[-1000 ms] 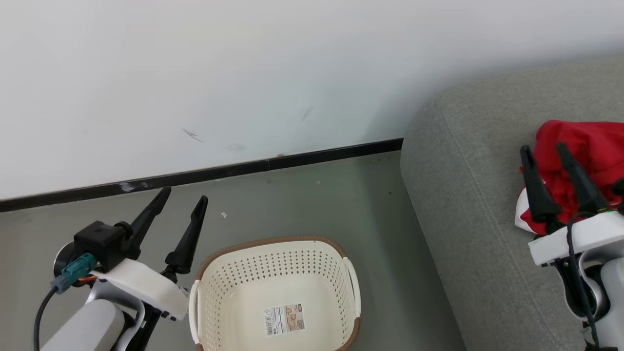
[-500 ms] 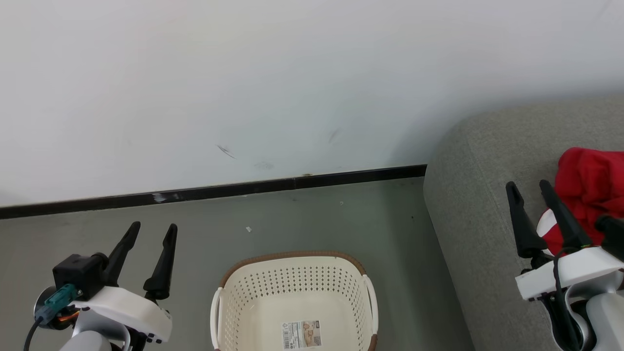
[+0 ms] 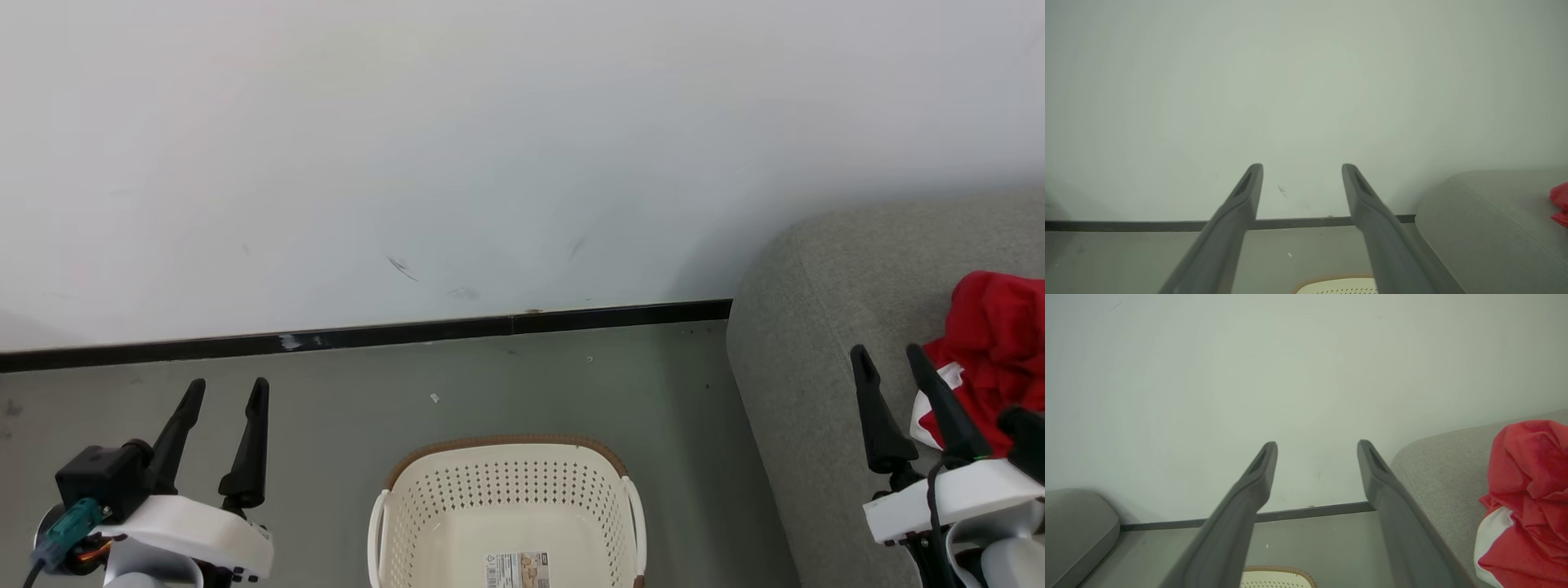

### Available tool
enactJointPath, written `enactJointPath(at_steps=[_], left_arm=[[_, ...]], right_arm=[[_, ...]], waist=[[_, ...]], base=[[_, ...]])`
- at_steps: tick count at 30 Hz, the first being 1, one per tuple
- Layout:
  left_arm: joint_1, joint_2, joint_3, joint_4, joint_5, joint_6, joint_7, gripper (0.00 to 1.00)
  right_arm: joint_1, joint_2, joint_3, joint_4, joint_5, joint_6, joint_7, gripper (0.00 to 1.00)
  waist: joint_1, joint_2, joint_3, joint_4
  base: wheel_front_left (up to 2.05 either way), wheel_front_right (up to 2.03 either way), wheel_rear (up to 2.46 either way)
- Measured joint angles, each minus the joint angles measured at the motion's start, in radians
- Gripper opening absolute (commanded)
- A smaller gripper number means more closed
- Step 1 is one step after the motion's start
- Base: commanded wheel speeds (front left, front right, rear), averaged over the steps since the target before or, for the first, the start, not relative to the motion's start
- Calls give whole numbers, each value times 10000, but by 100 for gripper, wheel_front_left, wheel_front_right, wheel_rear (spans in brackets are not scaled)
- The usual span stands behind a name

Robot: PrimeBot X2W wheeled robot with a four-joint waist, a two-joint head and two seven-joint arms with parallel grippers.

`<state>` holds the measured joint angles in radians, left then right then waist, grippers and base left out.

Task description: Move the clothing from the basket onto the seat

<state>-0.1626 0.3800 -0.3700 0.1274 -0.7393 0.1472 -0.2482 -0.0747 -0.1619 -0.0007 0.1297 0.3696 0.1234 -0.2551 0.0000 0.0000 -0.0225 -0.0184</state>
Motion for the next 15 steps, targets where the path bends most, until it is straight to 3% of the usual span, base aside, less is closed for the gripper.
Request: enactJointPath(at_steps=[15], left_arm=[[1050,-418,932,-454,525,-136,-12,100]], right_arm=[[358,376,-38,-293,-472,0,0,100]], waist=[[0,0,-13,1]], base=[[0,0,0]])
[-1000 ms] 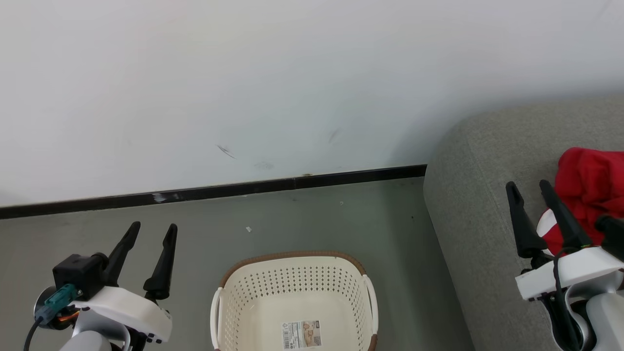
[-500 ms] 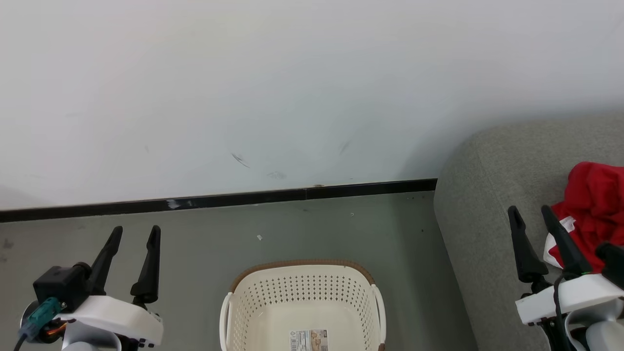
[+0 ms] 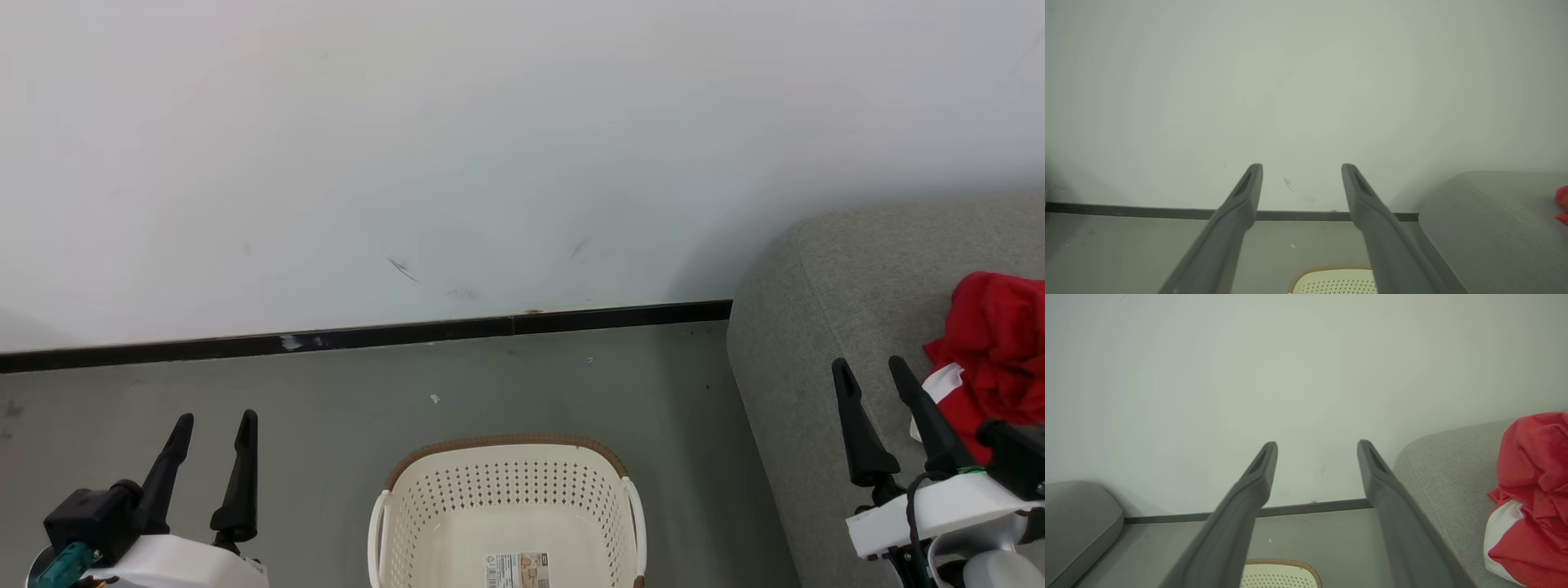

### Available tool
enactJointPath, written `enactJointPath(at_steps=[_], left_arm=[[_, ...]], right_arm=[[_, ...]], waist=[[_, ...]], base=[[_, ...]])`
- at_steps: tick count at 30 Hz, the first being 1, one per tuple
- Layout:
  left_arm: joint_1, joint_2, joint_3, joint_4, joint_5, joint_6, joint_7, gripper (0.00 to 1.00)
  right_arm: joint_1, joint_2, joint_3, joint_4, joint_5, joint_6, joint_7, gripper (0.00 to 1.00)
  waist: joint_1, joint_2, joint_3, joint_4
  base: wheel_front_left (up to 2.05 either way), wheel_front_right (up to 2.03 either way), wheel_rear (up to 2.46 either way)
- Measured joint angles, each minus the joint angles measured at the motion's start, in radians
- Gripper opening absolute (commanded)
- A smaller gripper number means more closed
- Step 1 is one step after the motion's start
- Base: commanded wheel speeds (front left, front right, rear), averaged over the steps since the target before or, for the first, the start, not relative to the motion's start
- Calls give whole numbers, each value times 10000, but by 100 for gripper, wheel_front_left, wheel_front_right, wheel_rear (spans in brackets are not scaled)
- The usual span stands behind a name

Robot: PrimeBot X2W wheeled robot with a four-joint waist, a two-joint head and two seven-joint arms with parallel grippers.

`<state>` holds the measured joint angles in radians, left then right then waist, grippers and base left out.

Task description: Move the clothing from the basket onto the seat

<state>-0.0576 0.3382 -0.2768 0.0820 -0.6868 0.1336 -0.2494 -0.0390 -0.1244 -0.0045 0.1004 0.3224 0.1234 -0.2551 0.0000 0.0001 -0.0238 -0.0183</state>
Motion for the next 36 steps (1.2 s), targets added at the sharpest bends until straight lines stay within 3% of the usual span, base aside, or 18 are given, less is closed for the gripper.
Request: enactJointPath(at_steps=[36], left_arm=[[711,-823,1174,-132,1206,-853,0,100]], right_arm=[[198,215,-104,-290,-255,0,0,100]], waist=[[0,0,30,13]], base=[[0,0,0]])
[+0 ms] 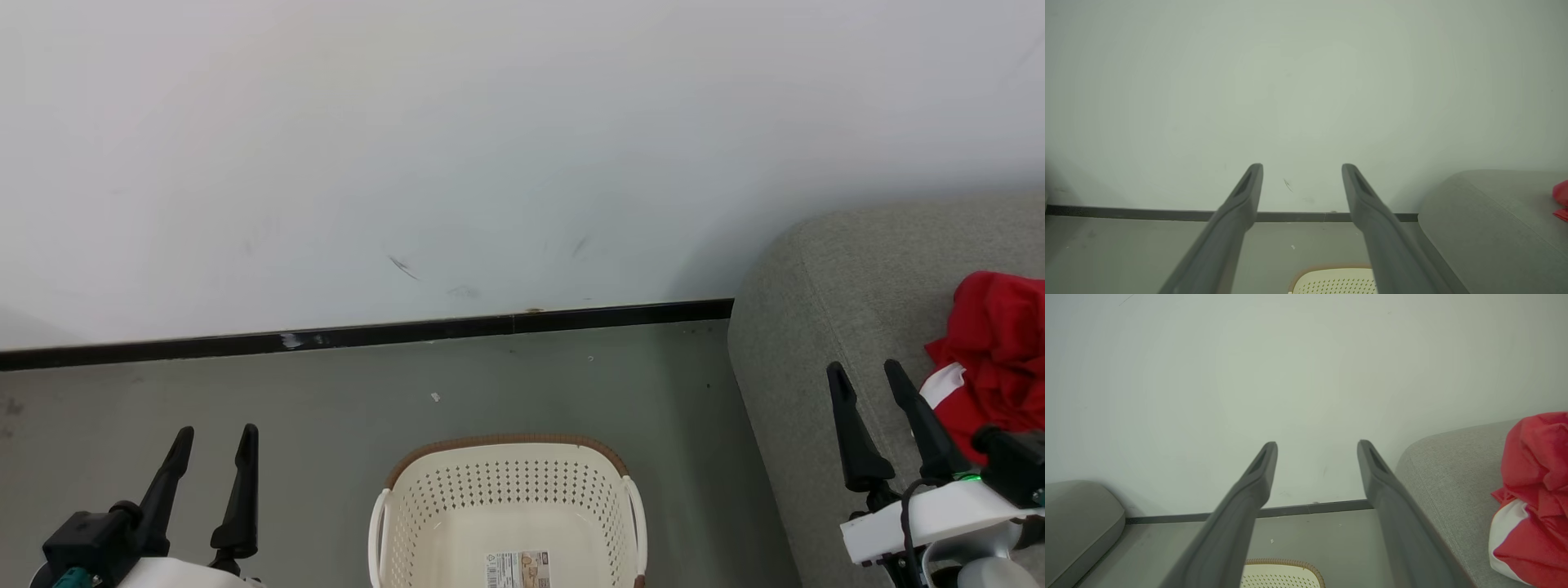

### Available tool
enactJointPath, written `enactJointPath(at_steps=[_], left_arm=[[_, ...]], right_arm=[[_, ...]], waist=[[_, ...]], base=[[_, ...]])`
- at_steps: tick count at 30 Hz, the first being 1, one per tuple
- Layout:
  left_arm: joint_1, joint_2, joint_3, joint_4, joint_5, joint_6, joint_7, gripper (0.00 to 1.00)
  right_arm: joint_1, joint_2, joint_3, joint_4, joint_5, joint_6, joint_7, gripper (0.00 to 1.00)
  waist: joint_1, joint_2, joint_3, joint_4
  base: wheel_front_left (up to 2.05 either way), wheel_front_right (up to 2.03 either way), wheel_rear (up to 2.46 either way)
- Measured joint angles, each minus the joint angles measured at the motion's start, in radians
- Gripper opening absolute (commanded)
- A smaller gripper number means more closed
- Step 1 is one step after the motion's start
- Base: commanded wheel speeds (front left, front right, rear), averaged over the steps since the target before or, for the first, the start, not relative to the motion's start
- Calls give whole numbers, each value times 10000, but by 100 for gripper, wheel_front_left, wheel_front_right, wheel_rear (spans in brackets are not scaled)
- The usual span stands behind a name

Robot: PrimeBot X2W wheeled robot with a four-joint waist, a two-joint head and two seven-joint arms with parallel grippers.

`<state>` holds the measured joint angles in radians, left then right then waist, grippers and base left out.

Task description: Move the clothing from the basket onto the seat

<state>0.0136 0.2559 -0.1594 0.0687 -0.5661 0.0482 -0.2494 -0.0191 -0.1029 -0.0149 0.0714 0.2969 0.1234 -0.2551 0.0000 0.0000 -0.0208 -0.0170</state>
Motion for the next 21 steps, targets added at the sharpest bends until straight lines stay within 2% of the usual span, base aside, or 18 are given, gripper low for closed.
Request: enactJointPath(at_steps=[17,18,21], left_arm=[[111,-221,226,84,368,-347,0,100],[151,-249,226,94,384,-408,0,0],[248,-499,113,408,389,-422,19,0]], right_arm=[[1,23,0,-17,-8,0,0,100],[1,29,2,-17,-10,0,0,0],[138,150,38,261,2,-4,4,0]], waist=[[0,0,-18,-15],[0,0,-21,-16],[0,0,-22,-16]], base=[[0,0,0],[0,0,0],[0,0,0]])
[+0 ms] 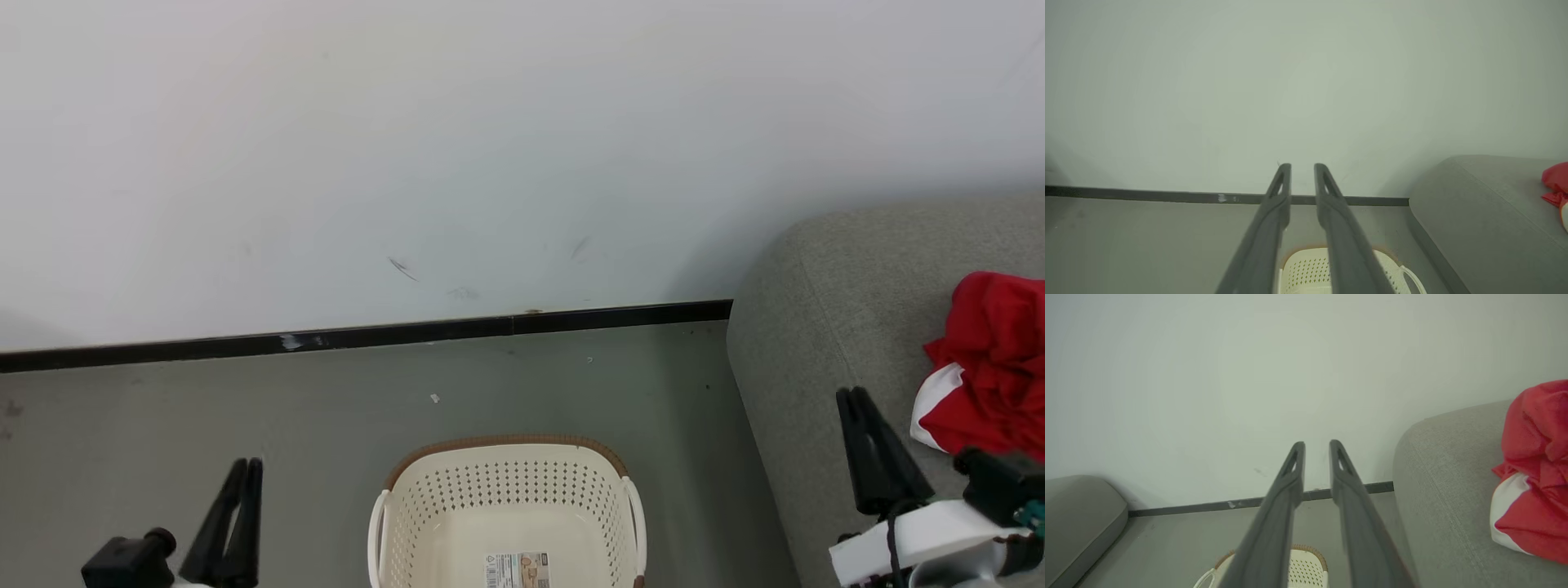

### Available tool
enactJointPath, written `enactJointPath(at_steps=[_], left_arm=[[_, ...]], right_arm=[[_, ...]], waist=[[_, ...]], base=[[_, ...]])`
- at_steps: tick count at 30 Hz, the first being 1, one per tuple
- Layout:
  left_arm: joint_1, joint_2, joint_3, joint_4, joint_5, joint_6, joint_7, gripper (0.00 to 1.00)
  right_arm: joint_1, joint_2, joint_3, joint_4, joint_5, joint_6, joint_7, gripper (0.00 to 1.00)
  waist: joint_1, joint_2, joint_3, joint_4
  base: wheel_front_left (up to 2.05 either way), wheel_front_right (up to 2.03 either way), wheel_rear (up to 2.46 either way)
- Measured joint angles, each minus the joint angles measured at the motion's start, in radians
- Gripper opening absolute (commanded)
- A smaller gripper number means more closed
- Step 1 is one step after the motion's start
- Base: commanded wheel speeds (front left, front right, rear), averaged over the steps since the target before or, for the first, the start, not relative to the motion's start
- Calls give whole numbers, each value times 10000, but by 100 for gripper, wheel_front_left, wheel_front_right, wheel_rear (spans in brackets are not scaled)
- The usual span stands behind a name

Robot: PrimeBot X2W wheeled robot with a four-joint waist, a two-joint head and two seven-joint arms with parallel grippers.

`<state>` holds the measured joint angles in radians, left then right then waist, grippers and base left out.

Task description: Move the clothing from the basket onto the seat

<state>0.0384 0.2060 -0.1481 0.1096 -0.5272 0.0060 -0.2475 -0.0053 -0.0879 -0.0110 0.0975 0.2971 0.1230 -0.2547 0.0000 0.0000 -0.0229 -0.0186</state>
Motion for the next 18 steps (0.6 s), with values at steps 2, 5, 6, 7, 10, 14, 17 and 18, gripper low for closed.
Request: enactJointPath(at_steps=[2,5,6,7,10,14,17,18], left_arm=[[129,-199,-81,213,-2,0,2,0],[215,-320,-105,336,-90,0,23,0],[215,-322,-84,336,-196,-6,92,0],[215,-326,-67,343,-307,-12,102,0],[215,-359,6,374,-639,-15,194,0],[214,-412,77,384,-1183,-88,362,0],[212,-449,136,397,-1488,-100,454,0],[210,-466,167,401,-1603,-102,500,0]], right_arm=[[216,111,27,226,0,0,0,0],[384,174,61,385,79,0,10,0],[384,173,58,391,194,0,12,0],[383,173,56,389,288,0,15,0],[383,174,48,393,614,0,100,0],[379,180,0,410,1193,0,230,0],[376,186,-29,431,1743,0,364,0],[375,190,-33,437,1937,0,368,0]], waist=[[0,0,0,0],[0,0,0,2],[0,0,0,3],[0,0,1,4],[0,0,5,9],[0,0,15,19],[1,0,24,26],[1,1,27,28]], base=[[0,0,0],[0,0,0],[0,0,0],[0,0,0],[0,0,0],[0,0,0],[0,0,0],[0,0,0]])
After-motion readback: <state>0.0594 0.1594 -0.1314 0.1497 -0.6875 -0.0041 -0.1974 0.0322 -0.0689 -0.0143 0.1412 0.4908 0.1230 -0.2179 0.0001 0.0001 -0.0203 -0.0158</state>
